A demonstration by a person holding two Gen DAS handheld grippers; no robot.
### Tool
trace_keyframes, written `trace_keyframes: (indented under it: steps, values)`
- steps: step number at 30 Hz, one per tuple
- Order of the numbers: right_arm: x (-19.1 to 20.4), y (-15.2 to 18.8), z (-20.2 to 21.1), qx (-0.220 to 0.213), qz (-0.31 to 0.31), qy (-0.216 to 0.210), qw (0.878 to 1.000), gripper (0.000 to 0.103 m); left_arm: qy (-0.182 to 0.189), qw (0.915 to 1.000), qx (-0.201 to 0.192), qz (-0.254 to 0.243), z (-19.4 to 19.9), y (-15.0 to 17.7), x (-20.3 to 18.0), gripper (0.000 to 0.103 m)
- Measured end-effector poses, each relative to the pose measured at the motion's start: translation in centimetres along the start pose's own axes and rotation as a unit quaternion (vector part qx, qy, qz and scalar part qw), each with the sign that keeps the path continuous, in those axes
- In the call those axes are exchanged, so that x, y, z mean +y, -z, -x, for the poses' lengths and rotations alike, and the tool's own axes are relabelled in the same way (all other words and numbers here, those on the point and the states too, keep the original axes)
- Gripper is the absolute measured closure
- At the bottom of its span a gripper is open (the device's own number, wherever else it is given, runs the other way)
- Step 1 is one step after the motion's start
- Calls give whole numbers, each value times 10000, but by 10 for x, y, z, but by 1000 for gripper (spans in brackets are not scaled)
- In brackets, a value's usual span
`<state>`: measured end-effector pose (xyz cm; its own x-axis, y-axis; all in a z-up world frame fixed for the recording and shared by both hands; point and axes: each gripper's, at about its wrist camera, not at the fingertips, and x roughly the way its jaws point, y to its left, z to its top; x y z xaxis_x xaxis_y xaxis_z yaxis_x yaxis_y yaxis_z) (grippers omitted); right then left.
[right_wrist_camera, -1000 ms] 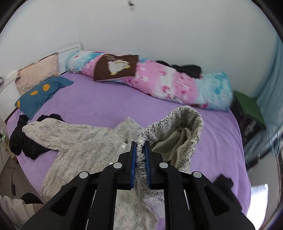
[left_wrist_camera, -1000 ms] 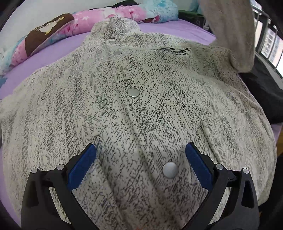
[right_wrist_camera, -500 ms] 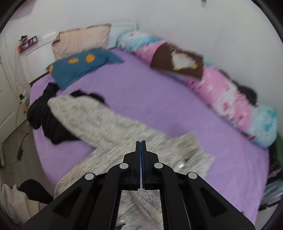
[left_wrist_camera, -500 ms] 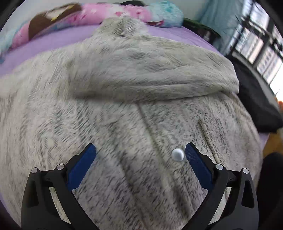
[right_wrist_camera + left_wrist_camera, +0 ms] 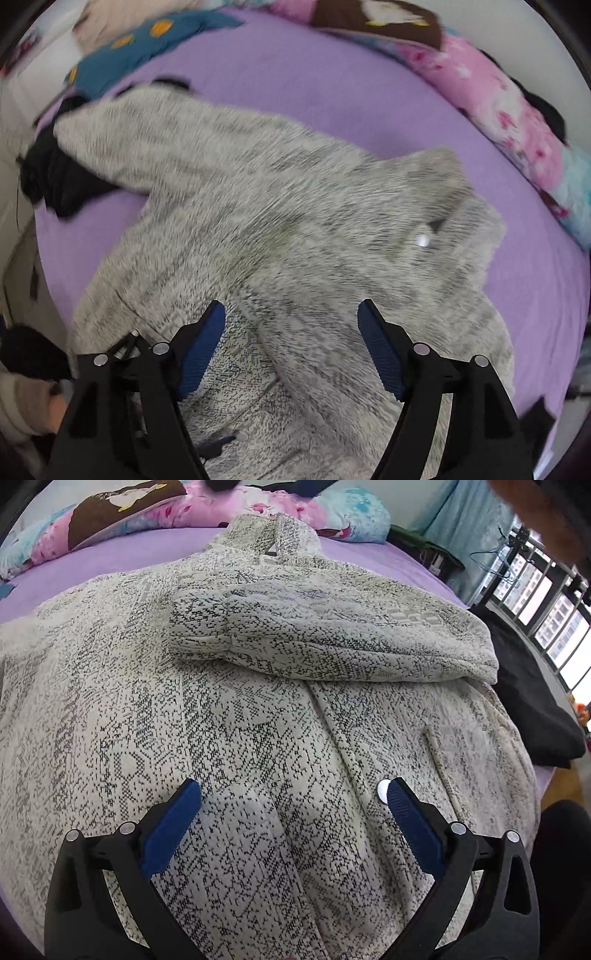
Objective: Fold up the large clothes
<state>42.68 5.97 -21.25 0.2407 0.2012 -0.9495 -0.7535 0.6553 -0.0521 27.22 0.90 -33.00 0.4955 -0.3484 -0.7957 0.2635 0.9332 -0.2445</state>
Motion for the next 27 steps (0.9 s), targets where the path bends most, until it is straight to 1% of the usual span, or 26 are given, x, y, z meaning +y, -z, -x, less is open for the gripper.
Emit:
trace_keyframes:
  steps: [3,7,9,10,11,12,13,14,15,16,18,22,24,25,27]
  values:
    - [16,0,-33,302,342,87,9989,30,62,10000,-19,12,2,0,1,6]
    - [27,4,-62,552,668,200,9960,29,41,9999,-37,-144,4,3,-1,6]
    - [29,9,-78,750,833,400,9929,29,17,9998,-36,-214,3,6,-1,6]
    - [31,11,-85,813,938,484,9911,32,-17,9997,-32,-261,3,7,-2,6]
    - [32,12,-88,835,1025,558,9896,35,-44,9995,-43,-298,2,8,-3,6]
    - [33,14,-92,860,1098,657,9881,52,-59,9995,-39,-308,2,8,-4,6]
    - [31,15,-95,929,1081,707,9873,57,-70,9995,-29,-303,1,8,-4,6]
    - [28,15,-96,948,996,619,9886,60,-69,9996,-26,-283,1,8,-4,6]
    - [26,15,-95,972,921,497,9898,70,-58,9997,-23,-253,0,7,-4,6]
    - [25,15,-92,979,922,432,9900,78,-46,9997,-16,-226,0,6,-4,6]
    - [22,11,-76,869,926,460,9908,82,-10,9999,-10,-157,0,5,-2,6]
    - [16,-9,-18,420,996,538,9927,84,8,10000,9,-65,3,0,1,6]
    - [20,-27,18,95,1130,583,9918,84,23,10000,6,-32,5,-2,4,6]
    - [24,-39,39,-139,1216,639,9904,84,32,10000,7,-18,6,-2,4,6]
    - [33,-55,62,-428,1277,625,9889,84,47,10000,3,14,9,-3,8,6]
